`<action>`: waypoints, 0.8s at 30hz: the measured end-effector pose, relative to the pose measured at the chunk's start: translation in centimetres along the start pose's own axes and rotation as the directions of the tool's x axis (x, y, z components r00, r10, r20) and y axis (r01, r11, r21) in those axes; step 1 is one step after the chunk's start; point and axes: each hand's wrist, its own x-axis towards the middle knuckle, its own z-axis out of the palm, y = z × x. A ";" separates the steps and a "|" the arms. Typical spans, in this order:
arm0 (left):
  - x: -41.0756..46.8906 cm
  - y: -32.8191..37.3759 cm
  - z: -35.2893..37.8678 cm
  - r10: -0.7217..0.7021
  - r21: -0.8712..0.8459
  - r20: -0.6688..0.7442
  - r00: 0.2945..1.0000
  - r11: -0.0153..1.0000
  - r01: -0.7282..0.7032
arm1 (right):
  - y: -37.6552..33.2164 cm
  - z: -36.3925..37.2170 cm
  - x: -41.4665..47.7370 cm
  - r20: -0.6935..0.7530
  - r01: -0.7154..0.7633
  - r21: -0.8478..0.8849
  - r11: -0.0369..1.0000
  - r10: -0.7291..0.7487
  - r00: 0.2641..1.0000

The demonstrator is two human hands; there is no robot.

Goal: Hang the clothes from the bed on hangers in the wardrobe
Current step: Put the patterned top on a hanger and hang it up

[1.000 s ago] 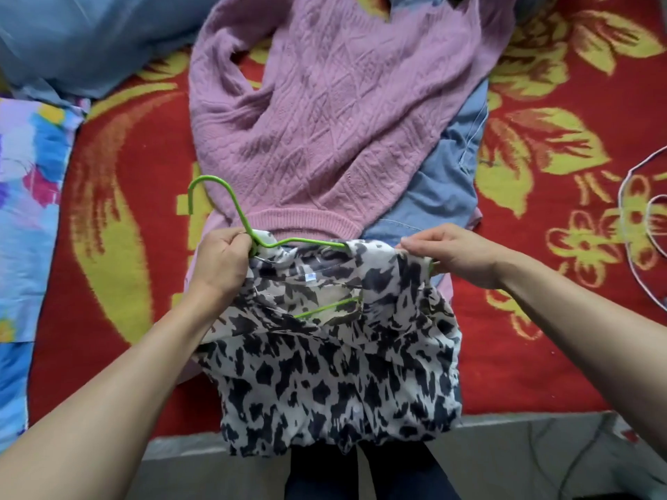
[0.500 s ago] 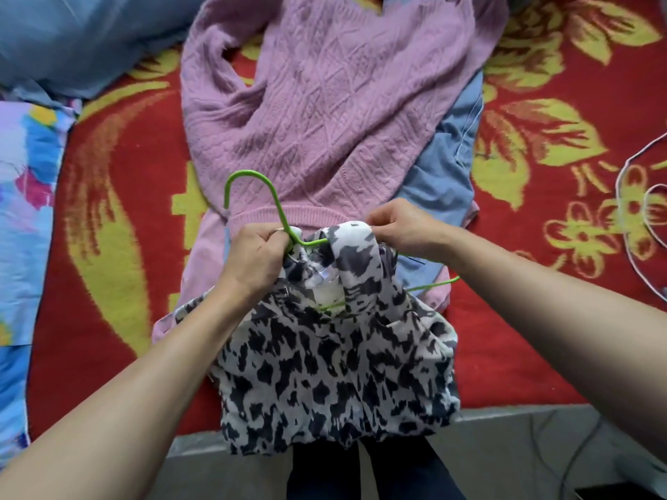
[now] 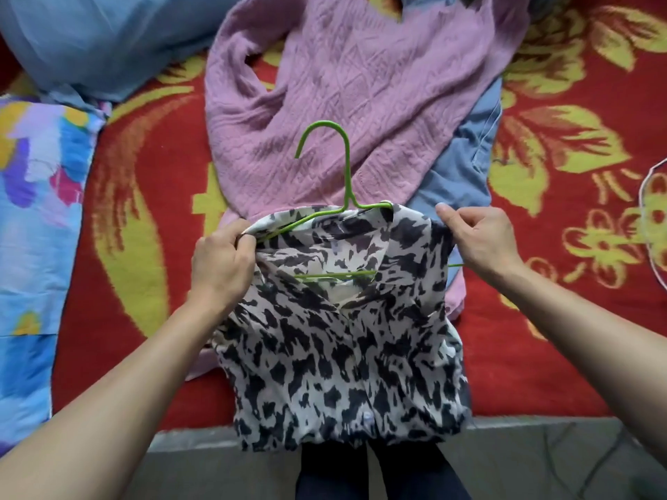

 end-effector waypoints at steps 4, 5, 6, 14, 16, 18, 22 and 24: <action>-0.5 3.4 -2.1 0.146 -0.013 0.004 0.989 0.989 -0.146 | -2.6 -1.3 -0.2 -0.021 0.030 0.083 0.996 -0.029 0.999; -0.3 4.5 -3.2 0.187 0.000 -0.007 0.982 0.982 -0.187 | -3.7 -2.1 -0.1 -0.028 0.040 0.097 0.995 -0.037 0.999; 0.0 5.6 -4.5 0.224 0.027 -0.015 0.974 0.974 -0.224 | -4.9 -3.1 0.0 -0.041 0.056 0.109 0.992 -0.052 0.998; 1.0 15.2 -15.6 0.304 0.012 0.132 0.944 0.951 -0.308 | -16.9 -14.7 -0.2 -0.200 0.278 0.210 0.937 -0.237 0.951; 0.5 17.1 -18.1 0.342 -0.028 0.028 0.939 0.939 -0.342 | -19.2 -17.4 -0.9 -0.208 0.297 0.183 0.937 -0.258 0.943; -0.3 19.4 -20.6 0.404 -0.085 -0.060 0.913 0.909 -0.408 | -21.5 -19.8 -1.8 -0.187 0.341 0.116 0.933 -0.316 0.930; -2.2 23.9 -25.0 0.484 -0.091 -0.102 0.869 0.866 -0.493 | -27.9 -24.3 -4.3 -0.148 0.497 0.032 0.867 -0.487 0.861; -3.1 25.3 -26.9 0.506 -0.060 -0.121 0.854 0.855 -0.515 | -31.6 -26.1 -6.3 -0.080 0.615 0.098 0.783 -0.610 0.789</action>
